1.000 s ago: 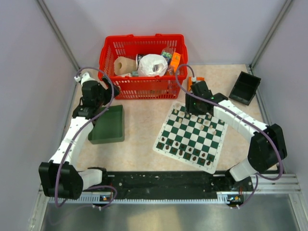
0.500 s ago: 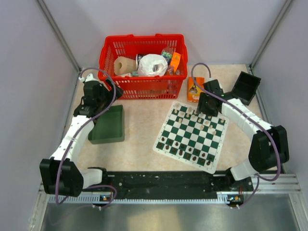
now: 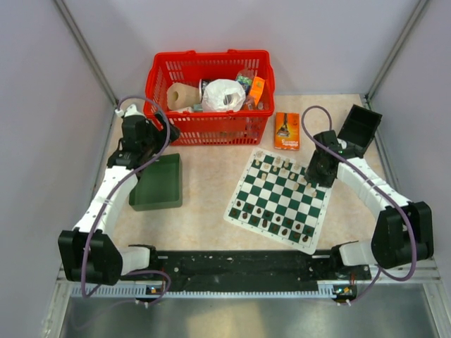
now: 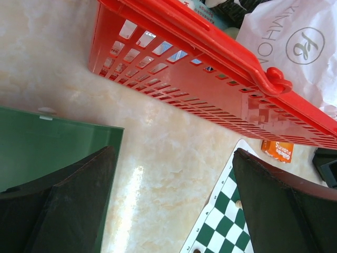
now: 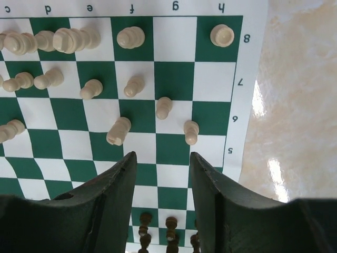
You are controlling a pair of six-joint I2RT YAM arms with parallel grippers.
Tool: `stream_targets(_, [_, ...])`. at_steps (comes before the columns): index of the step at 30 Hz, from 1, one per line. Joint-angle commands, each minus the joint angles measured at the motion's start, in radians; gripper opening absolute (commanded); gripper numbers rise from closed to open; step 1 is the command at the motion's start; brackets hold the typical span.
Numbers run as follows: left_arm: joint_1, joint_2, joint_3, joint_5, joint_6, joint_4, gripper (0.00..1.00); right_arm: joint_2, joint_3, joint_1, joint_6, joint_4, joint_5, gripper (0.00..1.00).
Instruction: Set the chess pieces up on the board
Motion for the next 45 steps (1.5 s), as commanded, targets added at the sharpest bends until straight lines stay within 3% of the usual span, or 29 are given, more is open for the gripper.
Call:
stream_targets(1, [0.006, 0.021, 0.034, 0.020, 0.006, 0.034, 0.98, 0.026, 0.010, -0.006, -0.039, 0.069, -0.015, 0.44])
stream_targets(14, [0.006, 0.041, 0.060, 0.017, 0.006, 0.021, 0.98, 0.107, 0.029, -0.012, -0.076, 0.094, 0.012, 0.35])
stream_targets(45, [0.006, 0.067, 0.092, 0.029, -0.005, 0.022, 0.97, 0.219, 0.056, -0.037, -0.156, 0.154, -0.040, 0.30])
